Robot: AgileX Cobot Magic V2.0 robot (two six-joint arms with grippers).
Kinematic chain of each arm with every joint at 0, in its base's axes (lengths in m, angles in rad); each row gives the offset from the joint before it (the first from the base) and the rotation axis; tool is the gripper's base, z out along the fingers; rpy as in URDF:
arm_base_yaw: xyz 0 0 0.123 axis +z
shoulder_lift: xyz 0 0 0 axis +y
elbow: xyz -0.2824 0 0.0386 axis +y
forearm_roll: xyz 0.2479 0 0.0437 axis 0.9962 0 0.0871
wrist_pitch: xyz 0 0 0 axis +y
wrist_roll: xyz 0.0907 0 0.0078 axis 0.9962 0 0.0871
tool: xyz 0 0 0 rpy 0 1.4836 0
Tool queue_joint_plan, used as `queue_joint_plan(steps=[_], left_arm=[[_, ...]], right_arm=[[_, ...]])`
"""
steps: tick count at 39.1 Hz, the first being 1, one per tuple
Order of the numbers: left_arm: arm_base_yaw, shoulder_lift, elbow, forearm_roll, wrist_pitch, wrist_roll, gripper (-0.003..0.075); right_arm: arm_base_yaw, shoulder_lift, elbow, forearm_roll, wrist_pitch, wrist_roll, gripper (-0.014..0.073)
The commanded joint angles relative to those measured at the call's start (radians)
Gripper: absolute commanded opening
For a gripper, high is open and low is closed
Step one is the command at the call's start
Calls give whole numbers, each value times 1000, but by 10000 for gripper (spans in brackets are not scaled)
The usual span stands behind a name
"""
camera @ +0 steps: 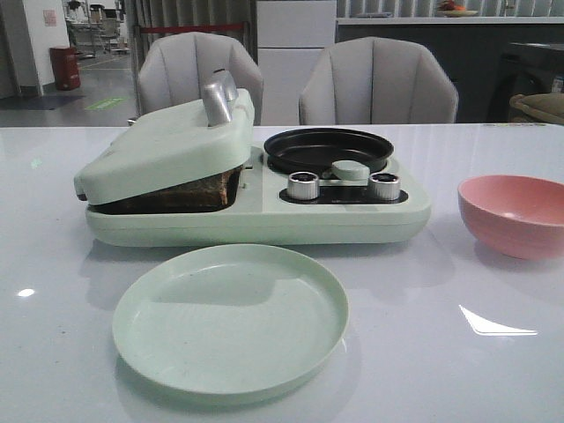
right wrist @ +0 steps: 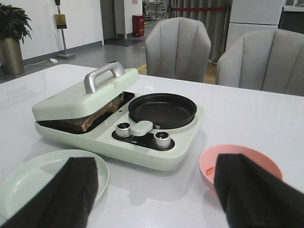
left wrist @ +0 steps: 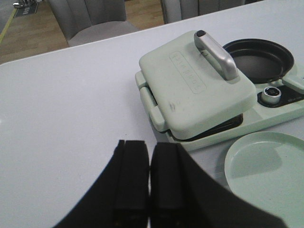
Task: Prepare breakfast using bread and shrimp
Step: 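Release the lid handle and raise the left gripper away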
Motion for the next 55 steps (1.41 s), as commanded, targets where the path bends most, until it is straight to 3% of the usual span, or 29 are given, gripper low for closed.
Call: queue_joint_plan(steps=[1, 18, 43, 55], left_arm=[[-7, -88, 41, -19, -97, -16, 117], [-7, -449, 276, -52, -123, -36, 116], [-7, -463, 296, -88, -116, -36, 114], [-7, -463, 296, -88, -116, -36, 114]], right_arm=[[-4, 12, -27, -11, -85, -4, 603], [-4, 12, -27, -11, -87, -4, 603], [-4, 26, -42, -5, -123, -3, 603], [-4, 362, -218, 40, -77, 32, 603]])
